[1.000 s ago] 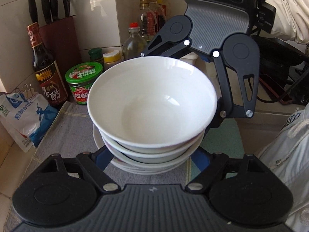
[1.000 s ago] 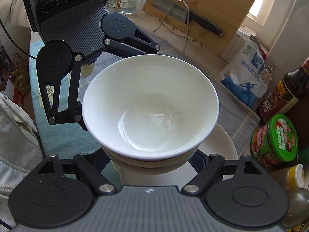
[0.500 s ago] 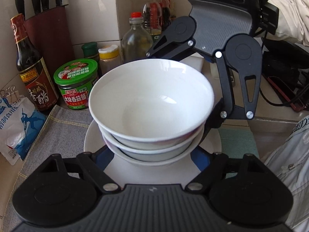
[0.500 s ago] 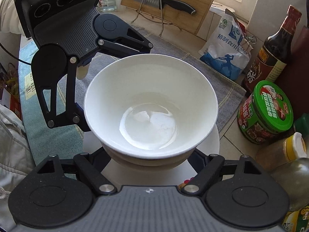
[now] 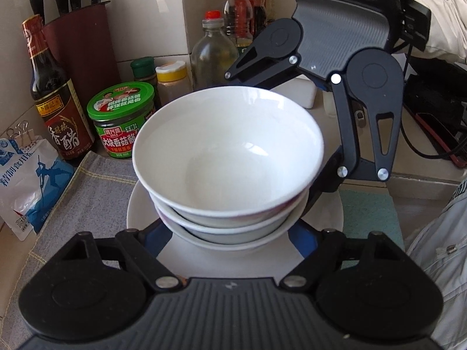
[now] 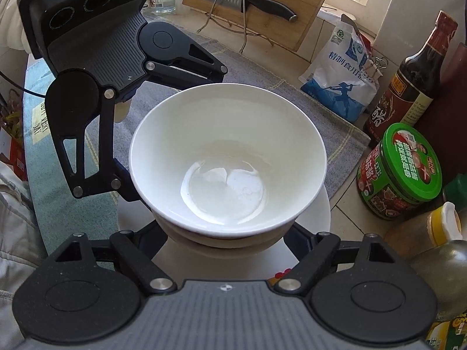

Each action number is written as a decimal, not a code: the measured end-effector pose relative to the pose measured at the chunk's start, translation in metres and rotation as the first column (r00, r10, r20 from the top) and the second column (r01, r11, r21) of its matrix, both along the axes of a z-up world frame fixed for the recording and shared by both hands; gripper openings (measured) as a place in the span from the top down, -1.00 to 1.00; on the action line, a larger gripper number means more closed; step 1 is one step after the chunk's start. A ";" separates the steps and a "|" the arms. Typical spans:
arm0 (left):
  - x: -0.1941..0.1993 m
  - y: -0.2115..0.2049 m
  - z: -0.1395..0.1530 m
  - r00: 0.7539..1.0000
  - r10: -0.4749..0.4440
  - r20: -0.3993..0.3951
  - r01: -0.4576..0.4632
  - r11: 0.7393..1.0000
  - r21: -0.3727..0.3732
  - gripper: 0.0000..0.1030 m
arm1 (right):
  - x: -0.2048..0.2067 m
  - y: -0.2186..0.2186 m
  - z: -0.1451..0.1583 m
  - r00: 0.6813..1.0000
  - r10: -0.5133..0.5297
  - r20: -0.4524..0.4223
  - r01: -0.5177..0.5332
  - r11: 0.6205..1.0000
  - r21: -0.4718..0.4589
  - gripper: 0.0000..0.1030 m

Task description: Organize plates and bowls

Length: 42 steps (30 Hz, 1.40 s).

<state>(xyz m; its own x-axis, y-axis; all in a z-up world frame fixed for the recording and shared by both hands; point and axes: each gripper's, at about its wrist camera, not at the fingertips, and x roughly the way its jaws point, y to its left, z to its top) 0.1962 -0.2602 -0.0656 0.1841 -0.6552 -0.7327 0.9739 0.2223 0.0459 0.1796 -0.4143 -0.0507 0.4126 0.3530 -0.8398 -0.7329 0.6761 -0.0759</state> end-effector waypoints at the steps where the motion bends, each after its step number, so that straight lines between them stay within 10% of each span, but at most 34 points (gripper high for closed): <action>1: -0.003 0.001 0.001 1.000 0.007 0.017 -0.007 1.000 -0.005 -0.75 | -0.001 0.000 0.001 1.000 -0.009 0.007 0.009 1.000 0.005 -0.87; 16: -0.045 0.088 0.038 0.971 0.160 0.179 -0.116 0.966 -0.232 -0.99 | -0.055 0.046 0.022 0.929 -0.366 0.062 0.370 0.926 -0.079 -1.00; 21: -0.059 0.123 0.058 0.932 0.335 0.135 -0.285 0.912 -0.294 -0.99 | -0.092 0.071 0.033 0.797 -0.594 0.109 0.600 0.799 -0.028 -1.00; 28: -0.065 0.139 0.083 0.844 0.536 0.005 -0.530 0.836 -0.143 -0.99 | -0.138 0.092 0.047 0.430 -0.900 0.072 0.881 0.436 0.186 -1.00; 31: -0.063 0.145 0.088 0.800 0.599 -0.042 -0.600 0.795 -0.093 -0.99 | -0.155 0.101 0.048 0.325 -0.946 0.024 0.913 0.320 0.254 -1.00; 42: -0.074 0.154 0.102 0.765 0.642 -0.048 -0.643 0.760 -0.099 -0.99 | -0.172 0.128 0.061 0.271 -0.960 0.074 0.914 0.280 0.293 -1.00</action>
<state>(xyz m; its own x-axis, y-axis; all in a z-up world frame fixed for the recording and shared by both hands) 0.1218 -0.1057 0.0360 0.5819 -0.4574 -0.6724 0.6013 0.7987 -0.0230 0.0079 -0.2866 0.0101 0.6876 -0.2871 -0.6669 0.4427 0.8938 0.0716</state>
